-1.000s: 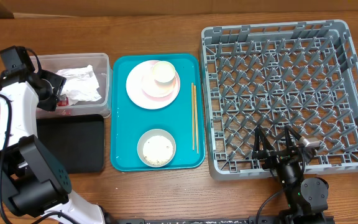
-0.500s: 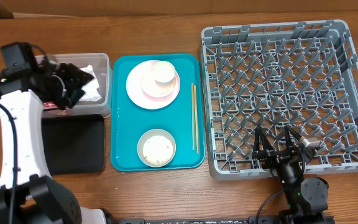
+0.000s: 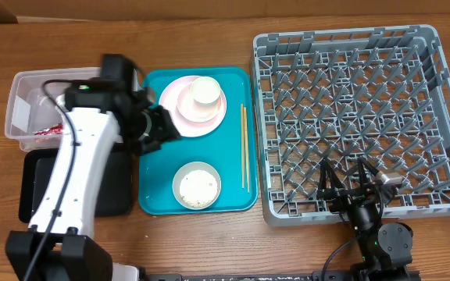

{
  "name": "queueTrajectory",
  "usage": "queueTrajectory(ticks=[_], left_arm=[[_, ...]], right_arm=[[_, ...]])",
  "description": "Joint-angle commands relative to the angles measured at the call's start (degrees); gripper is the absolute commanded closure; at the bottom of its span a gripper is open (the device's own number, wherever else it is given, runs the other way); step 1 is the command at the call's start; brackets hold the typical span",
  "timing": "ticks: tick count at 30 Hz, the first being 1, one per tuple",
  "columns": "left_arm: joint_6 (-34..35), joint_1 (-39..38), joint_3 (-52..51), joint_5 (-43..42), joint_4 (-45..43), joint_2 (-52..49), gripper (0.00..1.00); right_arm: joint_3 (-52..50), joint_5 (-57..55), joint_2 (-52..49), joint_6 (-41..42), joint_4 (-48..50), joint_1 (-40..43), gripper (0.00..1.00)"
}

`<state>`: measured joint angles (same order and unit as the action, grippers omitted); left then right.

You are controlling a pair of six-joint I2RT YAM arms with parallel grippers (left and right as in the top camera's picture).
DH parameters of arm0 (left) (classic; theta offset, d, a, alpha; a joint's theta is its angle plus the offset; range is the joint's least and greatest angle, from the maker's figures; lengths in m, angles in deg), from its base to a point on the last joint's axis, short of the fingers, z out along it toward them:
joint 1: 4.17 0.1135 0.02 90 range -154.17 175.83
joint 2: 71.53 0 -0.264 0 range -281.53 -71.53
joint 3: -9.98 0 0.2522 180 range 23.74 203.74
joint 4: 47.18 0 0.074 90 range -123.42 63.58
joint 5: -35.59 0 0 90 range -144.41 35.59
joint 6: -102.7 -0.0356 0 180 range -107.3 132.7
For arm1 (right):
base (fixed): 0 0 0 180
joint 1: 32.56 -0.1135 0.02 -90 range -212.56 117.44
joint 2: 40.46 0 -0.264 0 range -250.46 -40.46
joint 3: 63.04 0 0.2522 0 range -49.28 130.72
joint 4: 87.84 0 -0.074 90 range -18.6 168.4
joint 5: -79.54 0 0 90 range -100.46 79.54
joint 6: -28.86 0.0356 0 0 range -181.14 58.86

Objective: Sort waste into correct bins and load items into the dishwasher
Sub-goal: 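Lower the left gripper onto the white rice bowl rim and grasp it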

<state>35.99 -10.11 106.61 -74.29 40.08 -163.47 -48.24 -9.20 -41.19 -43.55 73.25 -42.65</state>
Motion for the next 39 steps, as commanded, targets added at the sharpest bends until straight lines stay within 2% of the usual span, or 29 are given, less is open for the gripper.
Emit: queueTrajectory(ticks=[1, 5, 8, 11, 13, 15, 25, 33, 39], left_arm=[[-1.9, -6.0, -1.0, 5.5, 0.3, 0.5, 0.47], [-1.3, -12.7, -3.0, 7.2, -0.8, 0.4, 0.54], [0.3, -17.1, -5.5, 10.0, -2.0, 0.4, 0.66], [2.8, -20.1, -7.9, 13.9, -2.2, 0.4, 0.85], [5.0, -21.1, -9.6, 16.0, -2.4, 0.4, 0.93], [7.5, -21.6, -11.7, 17.1, -3.7, 0.4, 0.96], [10.6, -21.7, -22.6, 17.3, -18.4, 0.4, 0.96], [11.7, -21.7, -24.7, 25.1, -23.8, 0.4, 0.96], [13.2, -21.7, -26.9, 24.8, -27.4, 0.4, 0.96]], right_arm=[[-0.6, -0.1, 0.5, 0.0, 0.3, 0.4, 0.0], [-0.6, -0.1, 0.5, 0.0, 0.3, 0.4, 0.0], [-0.6, -0.1, 0.5, 0.0, 0.3, 0.4, 0.0], [-0.6, -0.1, 0.5, 0.0, 0.3, 0.4, 0.0], [-0.6, -0.1, 0.5, 0.0, 0.3, 0.4, 0.0], [-0.6, -0.1, 0.5, 0.0, 0.3, 0.4, 0.0], [-0.6, -0.1, 0.5, 0.0, 0.3, 0.4, 0.0], [-0.6, -0.1, 0.5, 0.0, 0.3, 0.4, 0.0], [-0.6, -0.1, 0.5, 0.0, 0.3, 0.4, 0.0]])
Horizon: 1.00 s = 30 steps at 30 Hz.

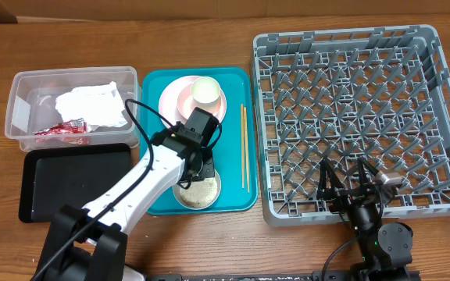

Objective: Sort waste into correct bins and load items into the dishwasher
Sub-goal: 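Lower the left gripper onto the white rice bowl rim and grasp it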

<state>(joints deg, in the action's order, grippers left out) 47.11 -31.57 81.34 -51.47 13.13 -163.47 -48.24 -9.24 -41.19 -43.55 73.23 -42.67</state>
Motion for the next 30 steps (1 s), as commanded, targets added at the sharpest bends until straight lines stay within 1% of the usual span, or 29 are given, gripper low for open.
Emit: queueTrajectory(ticks=[1, 10, 16, 23, 30], left_arm=[[2.0, -0.3, -1.9, 1.9, -0.8, 0.4, 0.96], [2.0, -0.3, -4.9, 2.0, -3.7, 0.4, 0.96], [2.0, -0.3, -6.4, 4.0, -6.5, 0.4, 0.96], [2.0, -0.3, -6.4, 11.8, -7.8, 0.4, 0.95], [1.9, -0.3, -6.4, 17.4, -11.3, 0.4, 0.89]], right_arm=[[-0.6, 0.0, 0.5, 0.0, 0.3, 0.4, 0.0], [-0.6, 0.0, 0.5, 0.0, 0.3, 0.4, 0.0], [-0.6, 0.0, 0.5, 0.0, 0.3, 0.4, 0.0], [-0.6, 0.0, 0.5, 0.0, 0.3, 0.4, 0.0], [-0.6, 0.0, 0.5, 0.0, 0.3, 0.4, 0.0]])
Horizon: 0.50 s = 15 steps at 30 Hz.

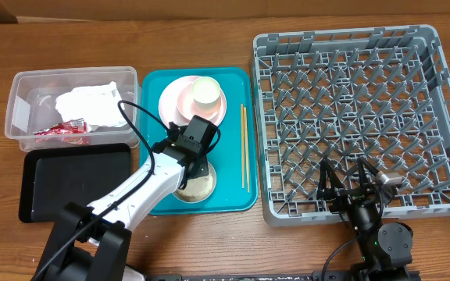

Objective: Sort waste into correct bins and load items into the dishwasher
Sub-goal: 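Lower the left gripper onto the white rice bowl rim and grasp it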

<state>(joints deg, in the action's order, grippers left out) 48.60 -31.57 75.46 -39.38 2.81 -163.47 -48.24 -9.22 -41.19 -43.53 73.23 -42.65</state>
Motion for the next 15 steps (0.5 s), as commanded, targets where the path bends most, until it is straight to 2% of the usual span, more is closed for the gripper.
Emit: queueTrajectory(ticks=[1, 8, 15], left_arm=[[0.5, -0.3, -0.6, 6.3, -1.5, 0.4, 0.89], [0.3, 0.1, -0.6, 12.2, -4.2, 0.4, 0.88], [-3.2, 1.7, -0.6, 12.6, -8.3, 0.4, 0.88]], right_arm=[[-0.6, -0.1, 0.5, 0.0, 0.3, 0.4, 0.0], [-0.6, -0.1, 0.5, 0.0, 0.3, 0.4, 0.0], [-0.6, -0.1, 0.5, 0.0, 0.3, 0.4, 0.0]])
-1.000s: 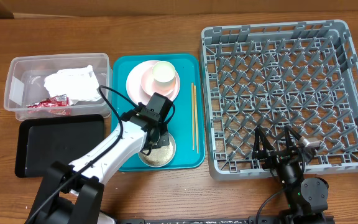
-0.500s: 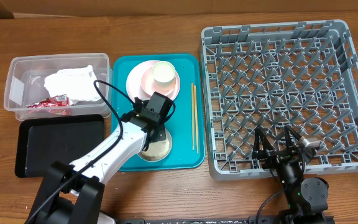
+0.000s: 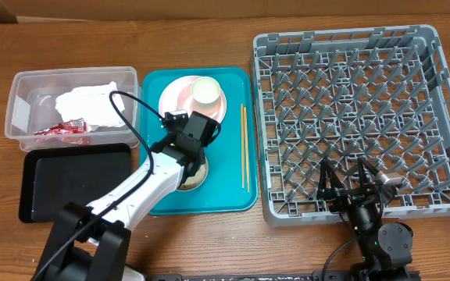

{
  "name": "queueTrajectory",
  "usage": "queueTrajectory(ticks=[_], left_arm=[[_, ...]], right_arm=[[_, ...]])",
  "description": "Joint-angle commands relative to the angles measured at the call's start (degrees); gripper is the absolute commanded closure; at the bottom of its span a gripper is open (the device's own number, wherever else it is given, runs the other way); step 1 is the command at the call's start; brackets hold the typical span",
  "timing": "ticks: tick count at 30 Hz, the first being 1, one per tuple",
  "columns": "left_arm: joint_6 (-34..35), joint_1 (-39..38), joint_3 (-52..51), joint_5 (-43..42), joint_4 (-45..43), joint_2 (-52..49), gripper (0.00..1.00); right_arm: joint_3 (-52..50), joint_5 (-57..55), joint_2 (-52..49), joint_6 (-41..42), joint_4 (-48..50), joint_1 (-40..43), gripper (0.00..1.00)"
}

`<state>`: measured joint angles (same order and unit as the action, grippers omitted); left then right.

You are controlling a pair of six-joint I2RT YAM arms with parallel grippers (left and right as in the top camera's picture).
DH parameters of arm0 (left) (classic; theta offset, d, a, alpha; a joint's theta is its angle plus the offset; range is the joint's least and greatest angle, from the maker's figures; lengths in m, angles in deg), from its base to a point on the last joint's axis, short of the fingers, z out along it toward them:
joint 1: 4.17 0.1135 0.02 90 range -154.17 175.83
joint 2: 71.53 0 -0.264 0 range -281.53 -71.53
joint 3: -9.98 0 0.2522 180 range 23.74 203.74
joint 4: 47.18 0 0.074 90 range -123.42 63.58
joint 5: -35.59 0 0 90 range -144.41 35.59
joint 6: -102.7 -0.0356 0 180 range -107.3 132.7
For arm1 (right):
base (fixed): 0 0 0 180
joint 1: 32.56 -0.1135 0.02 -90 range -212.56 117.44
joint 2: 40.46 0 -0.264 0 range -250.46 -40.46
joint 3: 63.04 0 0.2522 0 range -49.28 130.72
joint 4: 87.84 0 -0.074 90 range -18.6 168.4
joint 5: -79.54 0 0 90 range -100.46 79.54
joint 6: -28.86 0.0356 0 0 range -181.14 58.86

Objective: Sort waste into correct bins and load items into the dishwasher
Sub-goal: 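Lower the left gripper onto the white rice bowl rim and grasp it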

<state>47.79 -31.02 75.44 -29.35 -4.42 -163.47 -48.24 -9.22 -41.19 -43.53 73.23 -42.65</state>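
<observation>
On the teal tray (image 3: 231,197), a white bowl of food scraps (image 3: 187,180) sits at the front, mostly hidden under my left gripper (image 3: 194,159). That gripper is shut on the bowl's rim. At the tray's far end a pink plate (image 3: 176,100) carries a cream cup (image 3: 206,90). Wooden chopsticks (image 3: 244,145) lie along the tray's right side. The grey dishwasher rack (image 3: 350,94) on the right holds nothing. My right gripper (image 3: 344,181) stands open at the rack's front edge.
A clear bin (image 3: 20,100) at far left holds a crumpled white napkin (image 3: 88,104) and a red wrapper (image 3: 59,129). In front of it lies a black tray (image 3: 69,181). The left arm's cable loops over the teal tray's left edge.
The left gripper and the bowl have shifted a little up and to the left on the teal tray. More of the bowl is hidden under the wrist. The right arm has not moved.
My left gripper was first beside the clear bin, at the teal tray's left edge. Then it stood over the food bowl, with the napkin showing in the bin. It came down on the bowl, which has since shifted leftward with it.
</observation>
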Motion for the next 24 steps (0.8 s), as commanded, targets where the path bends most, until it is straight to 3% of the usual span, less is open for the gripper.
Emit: queueTrajectory(ticks=[1, 4, 8, 12, 17, 19, 21, 24], left_arm=[[-3.0, 1.5, -0.5, 2.6, -1.7, 0.4, 0.88], [-3.9, 2.4, -0.5, 2.6, -2.8, 0.5, 0.96], [-6.6, 2.4, 1.1, 2.3, -2.0, 0.7, 0.96], [-7.5, 2.1, 6.6, 0.6, 6.1, 1.9, 0.96], [-7.5, 2.1, 15.6, -11.9, 20.4, 3.7, 0.96], [-7.5, 2.1, 16.9, -19.2, 22.8, 3.7, 0.94], [-7.5, 2.1, 16.8, -26.0, 23.6, 3.6, 0.83], [-7.5, 2.1, 16.2, -30.8, 24.7, 3.2, 0.81]], right_arm=[[-0.6, -0.1, 0.5, 0.0, 0.3, 0.4, 0.0], [-0.6, -0.1, 0.5, 0.0, 0.3, 0.4, 0.0], [-0.6, -0.1, 0.5, 0.0, 0.3, 0.4, 0.0], [-0.6, -0.1, 0.5, 0.0, 0.3, 0.4, 0.0], [-0.6, -0.1, 0.5, 0.0, 0.3, 0.4, 0.0], [-0.6, -0.1, 0.5, 0.0, 0.3, 0.4, 0.0], [-0.6, -0.1, 0.5, 0.0, 0.3, 0.4, 0.0], [-0.6, -0.1, 0.5, 0.0, 0.3, 0.4, 0.0]])
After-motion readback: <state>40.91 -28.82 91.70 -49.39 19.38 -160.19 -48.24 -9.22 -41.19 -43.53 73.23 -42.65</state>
